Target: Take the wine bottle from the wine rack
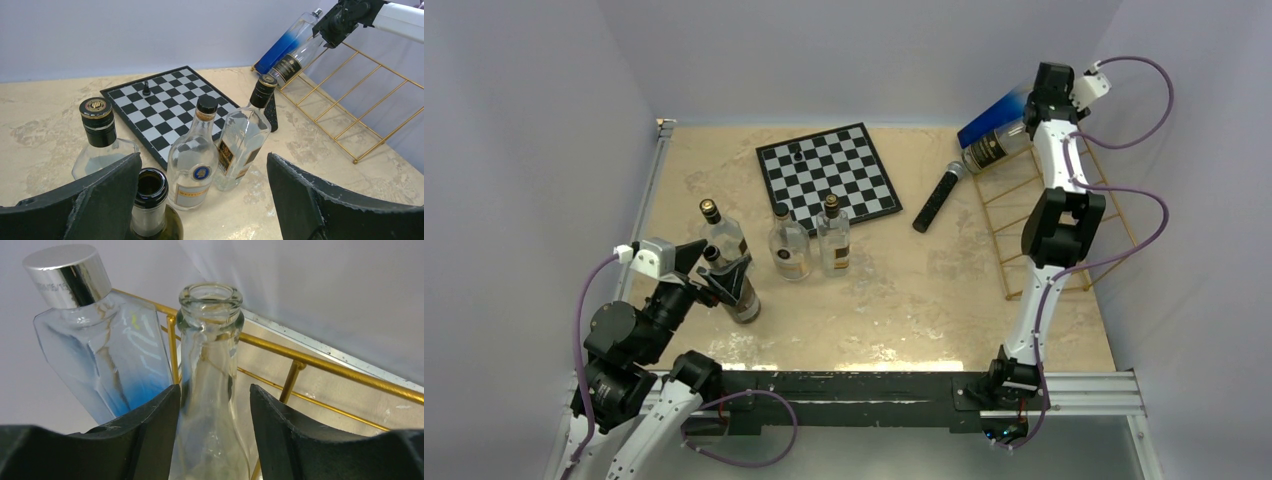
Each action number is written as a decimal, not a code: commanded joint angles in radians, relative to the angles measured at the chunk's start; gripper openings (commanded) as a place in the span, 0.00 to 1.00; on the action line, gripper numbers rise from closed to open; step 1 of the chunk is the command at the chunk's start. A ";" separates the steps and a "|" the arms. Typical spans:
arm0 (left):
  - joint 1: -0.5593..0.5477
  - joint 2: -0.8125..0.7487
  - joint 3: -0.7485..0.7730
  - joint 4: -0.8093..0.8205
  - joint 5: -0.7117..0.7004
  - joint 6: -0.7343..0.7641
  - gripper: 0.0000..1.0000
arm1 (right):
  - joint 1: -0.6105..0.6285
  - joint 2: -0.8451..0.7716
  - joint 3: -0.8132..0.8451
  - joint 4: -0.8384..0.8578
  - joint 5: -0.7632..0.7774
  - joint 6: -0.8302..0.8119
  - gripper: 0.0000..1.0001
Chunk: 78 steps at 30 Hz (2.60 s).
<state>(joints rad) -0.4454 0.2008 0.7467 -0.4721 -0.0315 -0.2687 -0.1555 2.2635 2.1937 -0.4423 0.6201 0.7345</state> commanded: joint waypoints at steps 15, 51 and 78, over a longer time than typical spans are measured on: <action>0.001 0.011 -0.001 0.043 -0.005 0.005 0.98 | -0.016 -0.099 -0.156 0.347 -0.009 -0.061 0.00; 0.001 -0.033 -0.004 0.040 -0.007 0.003 0.98 | 0.110 -0.277 -0.167 0.590 0.129 -0.401 0.00; 0.001 -0.043 -0.008 0.028 -0.061 0.023 0.98 | 0.259 -0.632 -0.428 0.809 -0.112 -0.769 0.00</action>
<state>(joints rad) -0.4454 0.1684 0.7418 -0.4728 -0.0639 -0.2676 0.0769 1.8671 1.8675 0.0937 0.6086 0.0307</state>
